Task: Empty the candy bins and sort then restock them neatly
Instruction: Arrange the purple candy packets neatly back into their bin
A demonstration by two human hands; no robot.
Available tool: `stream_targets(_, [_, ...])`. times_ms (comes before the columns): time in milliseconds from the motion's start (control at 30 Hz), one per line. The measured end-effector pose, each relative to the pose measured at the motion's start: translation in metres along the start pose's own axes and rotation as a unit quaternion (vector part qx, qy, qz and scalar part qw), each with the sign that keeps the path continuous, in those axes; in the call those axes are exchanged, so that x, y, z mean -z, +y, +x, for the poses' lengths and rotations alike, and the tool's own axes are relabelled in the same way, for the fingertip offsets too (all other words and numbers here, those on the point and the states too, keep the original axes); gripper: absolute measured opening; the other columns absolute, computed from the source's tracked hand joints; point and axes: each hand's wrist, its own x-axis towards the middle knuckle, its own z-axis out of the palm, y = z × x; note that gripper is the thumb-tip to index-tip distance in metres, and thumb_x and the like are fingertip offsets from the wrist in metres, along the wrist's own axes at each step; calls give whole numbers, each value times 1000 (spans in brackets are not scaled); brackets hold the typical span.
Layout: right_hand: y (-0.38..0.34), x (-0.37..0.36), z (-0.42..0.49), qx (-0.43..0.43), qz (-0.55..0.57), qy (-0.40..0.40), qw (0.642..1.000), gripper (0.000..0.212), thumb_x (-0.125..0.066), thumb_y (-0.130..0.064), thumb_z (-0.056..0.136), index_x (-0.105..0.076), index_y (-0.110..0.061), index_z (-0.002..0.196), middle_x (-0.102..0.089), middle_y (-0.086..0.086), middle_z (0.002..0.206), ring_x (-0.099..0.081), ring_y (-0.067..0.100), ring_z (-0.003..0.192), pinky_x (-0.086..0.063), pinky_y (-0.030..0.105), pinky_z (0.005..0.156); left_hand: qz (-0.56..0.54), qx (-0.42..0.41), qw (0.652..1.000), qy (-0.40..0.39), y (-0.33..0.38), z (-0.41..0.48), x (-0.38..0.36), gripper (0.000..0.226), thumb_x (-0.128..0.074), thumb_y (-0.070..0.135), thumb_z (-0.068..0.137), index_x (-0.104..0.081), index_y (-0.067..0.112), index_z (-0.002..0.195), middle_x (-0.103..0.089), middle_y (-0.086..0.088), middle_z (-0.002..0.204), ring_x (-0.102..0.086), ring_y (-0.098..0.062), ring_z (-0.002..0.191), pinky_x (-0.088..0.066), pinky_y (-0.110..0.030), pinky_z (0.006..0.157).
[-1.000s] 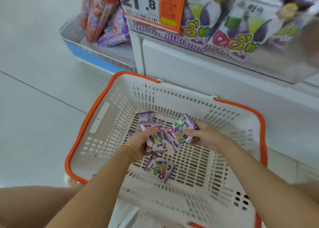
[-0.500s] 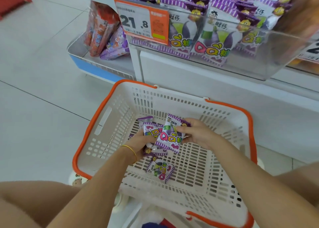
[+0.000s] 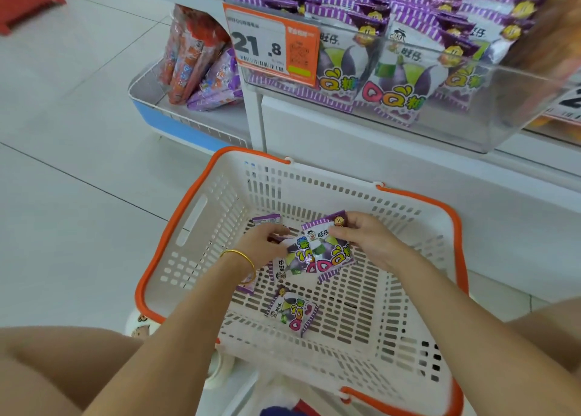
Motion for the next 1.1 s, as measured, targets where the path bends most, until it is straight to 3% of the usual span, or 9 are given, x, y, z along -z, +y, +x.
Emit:
stream_targets(267, [2,-16,-6,-51,150,-7,987,13,-61,-10,88,-63,-8,101,-70,15,96,-67,28,82,-53,43,84,-170,92,979,66,5,4,-5,39,-70,29,85,-58,11,117,-57,-7,88,-49,-15,65,-47,-24,60])
stream_targets(333, [6,-22,-6,-35,144,39,988,8,-62,-14,89,-62,-13,97,-69,13,94,-67,26,80,-55,43,80,-301,124,942,78,8,1,-8,41,-67,35,86,-63,6,115,-57,-11,81,-49,-19,67,-48,-27,62])
stream_targets(433, [10,-33,-1,1,107,105,989,9,-62,-25,91,-58,-21,98,-66,10,106,-66,27,93,-54,47,88,-471,163,867,15,8,-9,-19,46,-54,48,91,-57,15,122,-64,-6,116,-60,-22,102,-50,-37,69])
stream_targets(633, [19,-88,10,25,-38,54,997,25,-53,-31,96,-43,-17,113,-58,-2,98,-60,2,78,-44,7,58,-448,159,876,75,-30,-11,-37,103,-80,65,53,-40,16,134,-63,-18,120,-65,-36,103,-53,-55,86])
stream_targets(700, [23,-105,18,8,-50,56,997,28,-45,-36,98,-41,-13,113,-55,5,100,-59,15,87,-48,17,68,-407,169,890,117,-45,-8,-30,92,-80,58,57,-45,13,129,-66,-17,114,-67,-34,98,-53,-55,87])
stream_targets(767, [31,-115,34,-32,-58,59,996,40,-33,-42,101,-43,-7,115,-53,17,106,-56,32,99,-49,40,86,-411,187,879,156,-60,-3,-19,52,-74,40,79,-53,8,114,-67,-21,108,-67,-33,90,-55,-51,83])
stream_targets(867, [46,-117,69,-47,-123,59,990,32,-31,-38,102,-43,-15,122,-53,5,115,-53,22,108,-44,46,100,-352,226,885,207,-88,13,0,40,-64,36,88,-52,5,109,-68,-21,100,-67,-32,85,-56,-47,78])
stream_targets(967, [66,-112,114,49,-406,33,912,42,-46,-17,98,-38,-18,139,-45,8,137,-46,27,125,-40,41,104,-314,237,897,203,-108,26,14,42,-59,38,92,-49,9,121,-67,-16,105,-65,-24,81,-55,-37,72])
stream_targets(1100, [82,-124,157,113,-695,-90,704,73,-47,-2,90,-17,-32,149,-4,14,158,-18,43,138,-40,50,99,-294,232,910,180,-123,44,17,51,-55,39,93,-39,12,133,-65,-16,112,-65,-31,95,-52,-46,89])
